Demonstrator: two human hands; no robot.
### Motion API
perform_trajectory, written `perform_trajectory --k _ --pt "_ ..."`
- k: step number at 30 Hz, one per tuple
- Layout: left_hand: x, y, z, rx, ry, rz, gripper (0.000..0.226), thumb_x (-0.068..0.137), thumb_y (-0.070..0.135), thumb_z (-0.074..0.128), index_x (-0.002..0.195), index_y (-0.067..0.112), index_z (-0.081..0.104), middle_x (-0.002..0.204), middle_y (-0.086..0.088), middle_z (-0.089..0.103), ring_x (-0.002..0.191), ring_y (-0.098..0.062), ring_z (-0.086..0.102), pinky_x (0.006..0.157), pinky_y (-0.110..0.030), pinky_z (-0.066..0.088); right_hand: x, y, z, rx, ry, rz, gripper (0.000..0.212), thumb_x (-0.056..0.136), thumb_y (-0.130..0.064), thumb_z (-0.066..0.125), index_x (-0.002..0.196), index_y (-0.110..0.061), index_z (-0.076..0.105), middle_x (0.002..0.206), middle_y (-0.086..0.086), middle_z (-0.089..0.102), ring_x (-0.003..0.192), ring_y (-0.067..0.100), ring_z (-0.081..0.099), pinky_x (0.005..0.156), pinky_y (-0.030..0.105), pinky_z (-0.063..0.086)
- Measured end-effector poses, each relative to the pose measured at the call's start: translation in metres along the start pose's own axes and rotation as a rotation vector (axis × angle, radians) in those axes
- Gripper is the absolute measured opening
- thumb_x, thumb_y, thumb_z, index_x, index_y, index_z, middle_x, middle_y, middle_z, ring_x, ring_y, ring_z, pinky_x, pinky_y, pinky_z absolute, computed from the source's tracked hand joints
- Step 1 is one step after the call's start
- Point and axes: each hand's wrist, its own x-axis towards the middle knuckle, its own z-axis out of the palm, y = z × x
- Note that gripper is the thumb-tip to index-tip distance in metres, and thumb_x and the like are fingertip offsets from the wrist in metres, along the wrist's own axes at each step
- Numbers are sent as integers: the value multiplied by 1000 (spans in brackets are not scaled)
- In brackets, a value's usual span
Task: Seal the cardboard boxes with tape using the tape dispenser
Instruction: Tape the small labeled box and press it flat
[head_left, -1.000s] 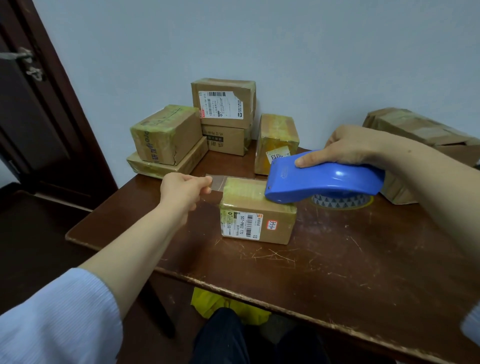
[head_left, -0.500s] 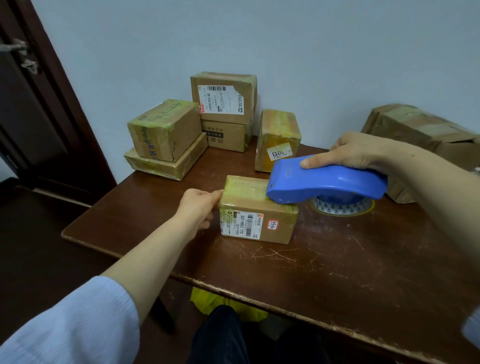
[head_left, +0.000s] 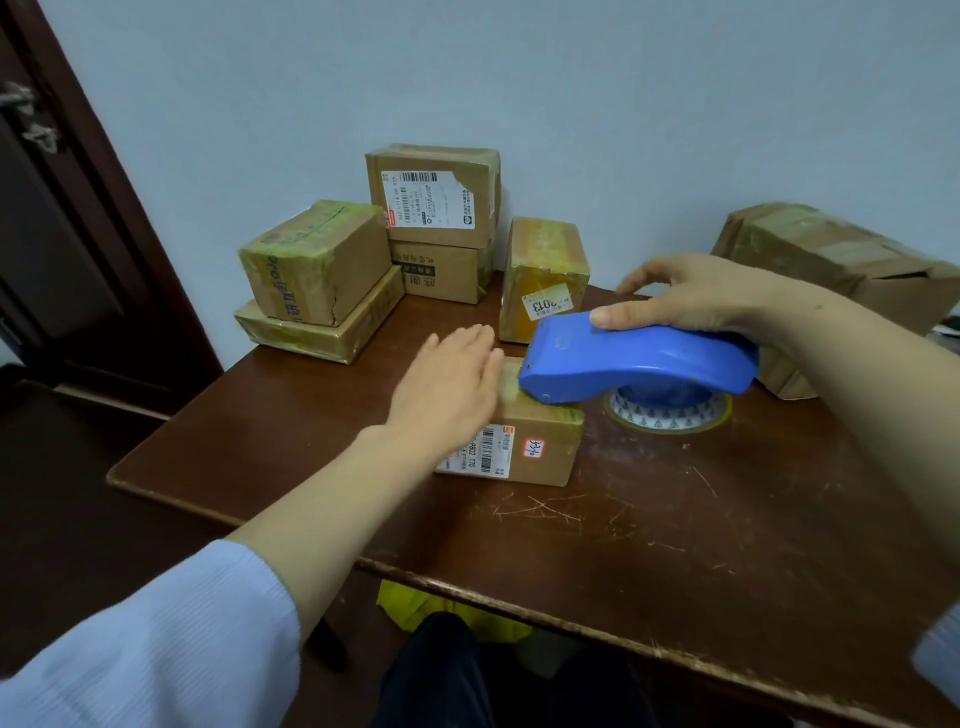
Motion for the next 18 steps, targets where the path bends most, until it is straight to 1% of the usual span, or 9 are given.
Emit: perform_trajectory --k 2,4,6,8,9,11,13,15,18 --pt "7 4 8 140 -142 -21 54 104 38 16 152 13 19 160 -1 18 147 -15 13 118 -34 6 -3 5 3 68 -1 -87 49 68 -61 66 109 -35 61 93 -19 59 79 0 56 66 22 40" --pt "14 -1 8 184 -217 -10 57 103 42 13 153 16 12 161 1 11 148 -14 7 119 -34 5 -7 12 8 146 -53 -159 39 74 -54 66 110 -38 66 79 -27 65 73 -6 61 68 18 40" --pt "20 -6 0 166 -320 19 57 103 43 13 154 17 8 161 2 7 148 -13 3 119 -33 4 -11 17 10 229 -96 -181 44 67 -59 65 109 -45 68 87 -29 68 81 -6 63 76 18 43" --pt "28 -6 -6 147 -399 19 57 104 42 14 154 16 8 161 1 8 148 -14 4 118 -35 3 -15 16 9 192 -143 -193 64 55 -66 65 117 -51 61 110 -22 64 94 1 62 81 20 43" --pt "34 -4 -7 151 -413 10 55 104 40 16 153 15 13 161 -2 14 148 -17 8 118 -36 5 -16 15 9 87 -163 -200 79 51 -70 68 126 -53 52 120 -21 58 99 1 58 82 19 42" --pt "44 2 -5 161 -404 -24 50 104 35 20 148 13 32 152 -8 34 141 -23 27 117 -39 11 -16 14 10 -148 -196 -196 116 42 -76 73 144 -49 26 139 -20 41 115 6 50 91 23 39" --pt "49 7 -2 167 -368 -54 45 103 32 23 137 11 43 140 -10 47 131 -26 40 114 -39 16 -15 16 13 -277 -216 -199 134 40 -73 75 148 -46 1 147 -14 32 127 15 41 103 32 36" --pt "49 8 1 167 -309 -64 43 101 33 26 132 11 47 134 -10 52 124 -28 44 111 -38 20 -13 23 17 -328 -208 -252 129 49 -66 79 144 -53 -7 138 -5 39 117 21 46 102 37 38" --pt "44 4 4 165 -253 -52 42 99 37 32 133 15 46 132 -7 52 123 -27 44 110 -36 22 -15 32 23 -253 -172 -332 102 60 -53 81 132 -71 12 129 -10 44 109 19 50 99 38 42"
